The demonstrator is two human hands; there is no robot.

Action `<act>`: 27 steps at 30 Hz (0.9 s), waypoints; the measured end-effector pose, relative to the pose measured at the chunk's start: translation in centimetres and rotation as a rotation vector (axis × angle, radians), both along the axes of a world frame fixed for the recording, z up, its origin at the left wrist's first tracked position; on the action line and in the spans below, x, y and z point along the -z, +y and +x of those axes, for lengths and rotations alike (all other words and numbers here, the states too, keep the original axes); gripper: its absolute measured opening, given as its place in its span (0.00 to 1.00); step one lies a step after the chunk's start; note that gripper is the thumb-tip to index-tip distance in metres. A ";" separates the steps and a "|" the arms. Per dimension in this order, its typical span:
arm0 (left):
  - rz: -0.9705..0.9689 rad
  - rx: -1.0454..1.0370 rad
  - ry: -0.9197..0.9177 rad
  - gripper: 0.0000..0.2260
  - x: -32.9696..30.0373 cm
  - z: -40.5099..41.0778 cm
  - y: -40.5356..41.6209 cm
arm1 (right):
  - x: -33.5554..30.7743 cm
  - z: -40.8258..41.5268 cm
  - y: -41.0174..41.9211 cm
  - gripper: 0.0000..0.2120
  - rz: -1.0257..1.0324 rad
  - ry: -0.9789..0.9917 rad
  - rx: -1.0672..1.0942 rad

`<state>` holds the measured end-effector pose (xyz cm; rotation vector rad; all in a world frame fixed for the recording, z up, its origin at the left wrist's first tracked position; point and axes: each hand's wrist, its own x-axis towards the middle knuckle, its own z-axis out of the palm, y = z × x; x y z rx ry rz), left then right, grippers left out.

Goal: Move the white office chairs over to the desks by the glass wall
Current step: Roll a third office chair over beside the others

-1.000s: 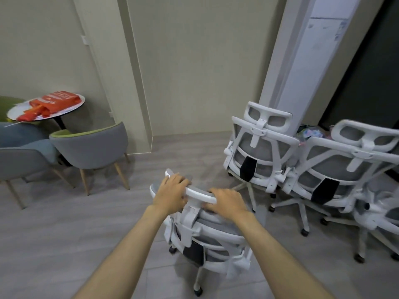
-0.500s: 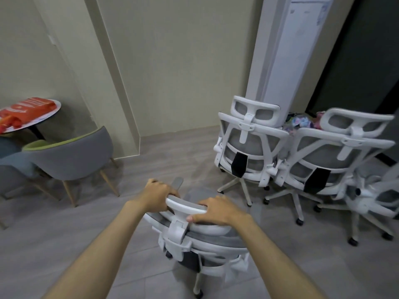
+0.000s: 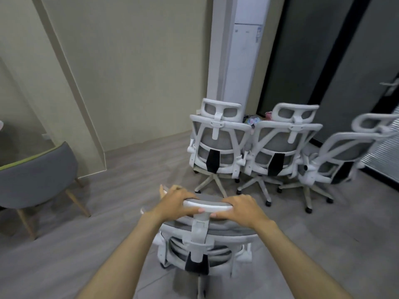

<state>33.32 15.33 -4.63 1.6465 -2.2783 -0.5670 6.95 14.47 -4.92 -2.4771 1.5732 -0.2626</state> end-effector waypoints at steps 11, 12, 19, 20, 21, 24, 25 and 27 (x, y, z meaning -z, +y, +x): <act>-0.081 0.192 -0.022 0.26 0.6 -7.5 10.4 | 1.2 -6.1 17.0 0.48 0.059 -0.188 0.452; -0.093 0.211 -0.035 0.26 0.5 -8.4 11.8 | 1.3 -6.9 18.8 0.47 0.059 -0.195 0.479; -0.080 0.378 -0.032 0.26 0.6 -14.3 20.8 | 2.1 -11.6 31.9 0.41 -0.036 -0.238 0.634; -0.087 0.400 -0.036 0.26 0.6 -15.3 22.2 | 2.1 -12.3 34.0 0.39 -0.048 -0.244 0.655; -0.092 0.419 -0.044 0.25 0.7 -16.2 23.8 | 2.2 -12.9 36.1 0.37 -0.058 -0.250 0.676; -0.087 0.492 -0.041 0.25 0.9 -19.0 28.5 | 2.4 -14.9 42.5 0.36 -0.077 -0.266 0.746; -0.069 0.519 -0.042 0.26 0.9 -20.0 30.0 | 2.3 -15.5 44.6 0.36 -0.084 -0.270 0.769; -0.040 0.574 -0.044 0.27 0.9 -22.0 33.4 | 2.3 -16.7 49.2 0.36 -0.103 -0.287 0.812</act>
